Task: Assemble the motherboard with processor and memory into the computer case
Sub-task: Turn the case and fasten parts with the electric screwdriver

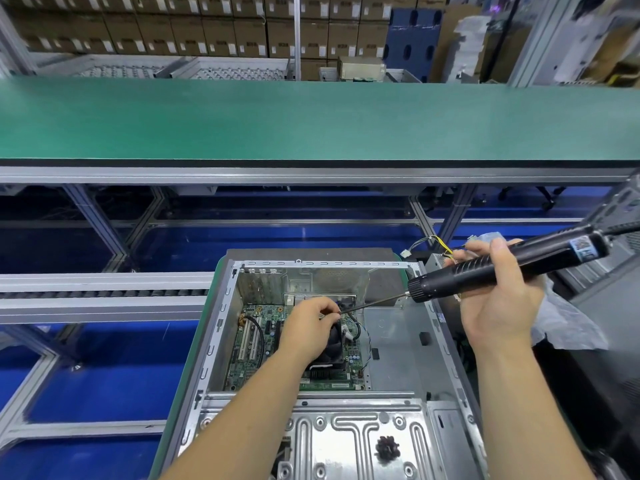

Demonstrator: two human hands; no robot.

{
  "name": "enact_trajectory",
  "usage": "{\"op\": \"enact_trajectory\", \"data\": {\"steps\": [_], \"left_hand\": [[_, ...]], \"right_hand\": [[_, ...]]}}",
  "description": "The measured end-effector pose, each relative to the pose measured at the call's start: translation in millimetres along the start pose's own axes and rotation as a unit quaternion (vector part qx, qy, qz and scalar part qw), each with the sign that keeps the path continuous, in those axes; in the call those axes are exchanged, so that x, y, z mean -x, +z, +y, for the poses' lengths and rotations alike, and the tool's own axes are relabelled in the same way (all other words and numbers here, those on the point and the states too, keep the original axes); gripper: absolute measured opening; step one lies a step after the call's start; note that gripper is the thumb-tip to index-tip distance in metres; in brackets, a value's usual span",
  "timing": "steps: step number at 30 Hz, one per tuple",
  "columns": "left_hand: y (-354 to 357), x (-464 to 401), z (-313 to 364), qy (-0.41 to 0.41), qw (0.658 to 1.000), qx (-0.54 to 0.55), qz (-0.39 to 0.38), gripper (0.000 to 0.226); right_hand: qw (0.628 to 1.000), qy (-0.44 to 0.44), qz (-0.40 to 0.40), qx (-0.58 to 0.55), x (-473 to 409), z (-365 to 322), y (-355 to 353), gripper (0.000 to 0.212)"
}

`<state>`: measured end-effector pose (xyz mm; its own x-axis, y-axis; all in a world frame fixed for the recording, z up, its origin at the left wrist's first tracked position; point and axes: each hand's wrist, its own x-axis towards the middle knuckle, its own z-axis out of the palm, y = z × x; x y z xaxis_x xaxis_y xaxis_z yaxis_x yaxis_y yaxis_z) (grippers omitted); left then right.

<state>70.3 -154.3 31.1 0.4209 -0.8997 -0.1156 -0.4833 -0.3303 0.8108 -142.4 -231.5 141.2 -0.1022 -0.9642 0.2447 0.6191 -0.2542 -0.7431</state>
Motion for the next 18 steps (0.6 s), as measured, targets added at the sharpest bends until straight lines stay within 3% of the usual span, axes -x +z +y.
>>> {"op": "enact_trajectory", "data": {"steps": [4, 8, 13, 18], "left_hand": [[5.0, -0.7, 5.4, 0.071, 0.985, -0.157, 0.019, 0.011], [6.6, -10.9, 12.8, 0.139, 0.958, -0.251, 0.011, 0.018], [15.5, -33.1, 21.4, 0.164, 0.946, -0.278, -0.035, 0.02], [31.7, -50.2, 16.2, 0.135, 0.954, -0.263, -0.048, 0.019]], "right_hand": [[0.999, -0.025, -0.022, 0.028, 2.5, -5.2, 9.3, 0.012], [0.997, -0.045, -0.034, 0.059, 4.9, -13.1, 24.4, 0.023], [0.976, -0.086, -0.053, 0.195, 8.5, -7.5, 41.9, 0.012], [0.954, -0.08, -0.065, 0.282, 4.3, 11.0, 49.6, 0.013]]}}
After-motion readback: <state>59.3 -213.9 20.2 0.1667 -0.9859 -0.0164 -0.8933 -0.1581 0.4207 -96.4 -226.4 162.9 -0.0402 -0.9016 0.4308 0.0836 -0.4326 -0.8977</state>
